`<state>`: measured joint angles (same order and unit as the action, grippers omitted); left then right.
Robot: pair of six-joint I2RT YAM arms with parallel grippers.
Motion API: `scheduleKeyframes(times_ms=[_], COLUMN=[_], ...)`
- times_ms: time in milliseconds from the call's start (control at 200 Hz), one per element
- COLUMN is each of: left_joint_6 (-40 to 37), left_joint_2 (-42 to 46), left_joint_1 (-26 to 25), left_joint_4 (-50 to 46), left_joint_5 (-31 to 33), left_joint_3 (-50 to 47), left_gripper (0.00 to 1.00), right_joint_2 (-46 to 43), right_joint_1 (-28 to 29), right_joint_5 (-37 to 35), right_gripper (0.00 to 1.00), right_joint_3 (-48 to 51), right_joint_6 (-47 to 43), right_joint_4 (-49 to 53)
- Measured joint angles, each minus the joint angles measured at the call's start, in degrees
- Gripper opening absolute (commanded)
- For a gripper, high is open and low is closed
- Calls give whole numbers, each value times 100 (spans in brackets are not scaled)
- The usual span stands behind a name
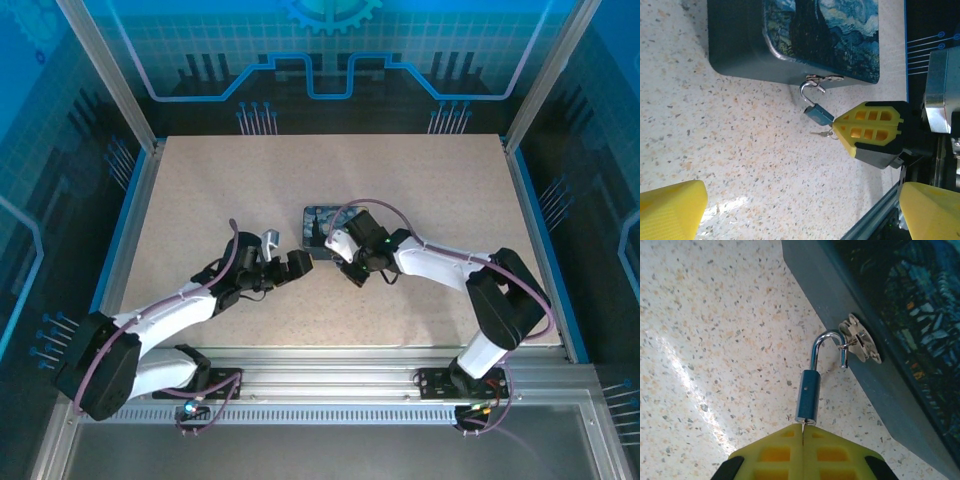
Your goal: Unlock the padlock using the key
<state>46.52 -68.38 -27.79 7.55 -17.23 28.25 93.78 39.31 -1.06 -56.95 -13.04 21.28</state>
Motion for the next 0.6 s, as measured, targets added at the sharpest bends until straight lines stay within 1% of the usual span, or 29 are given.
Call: scheduleKeyframes(times_ms=[385, 600], left_joint_6=[2, 2], left_joint_2=[0, 20], left_joint_1=[0, 0], left_joint_4=[-90, -129], left_joint_5=[7, 7], left_joint_3=[-37, -37], left_gripper=[99, 99], right_joint_2=[0, 0], right_joint_1=[15, -17], right_joint_5=[13, 328], right_gripper=[0, 0], right_joint_3=[-2, -2], right_joint_6=[-549, -931], right_joint_4=[-131, -310])
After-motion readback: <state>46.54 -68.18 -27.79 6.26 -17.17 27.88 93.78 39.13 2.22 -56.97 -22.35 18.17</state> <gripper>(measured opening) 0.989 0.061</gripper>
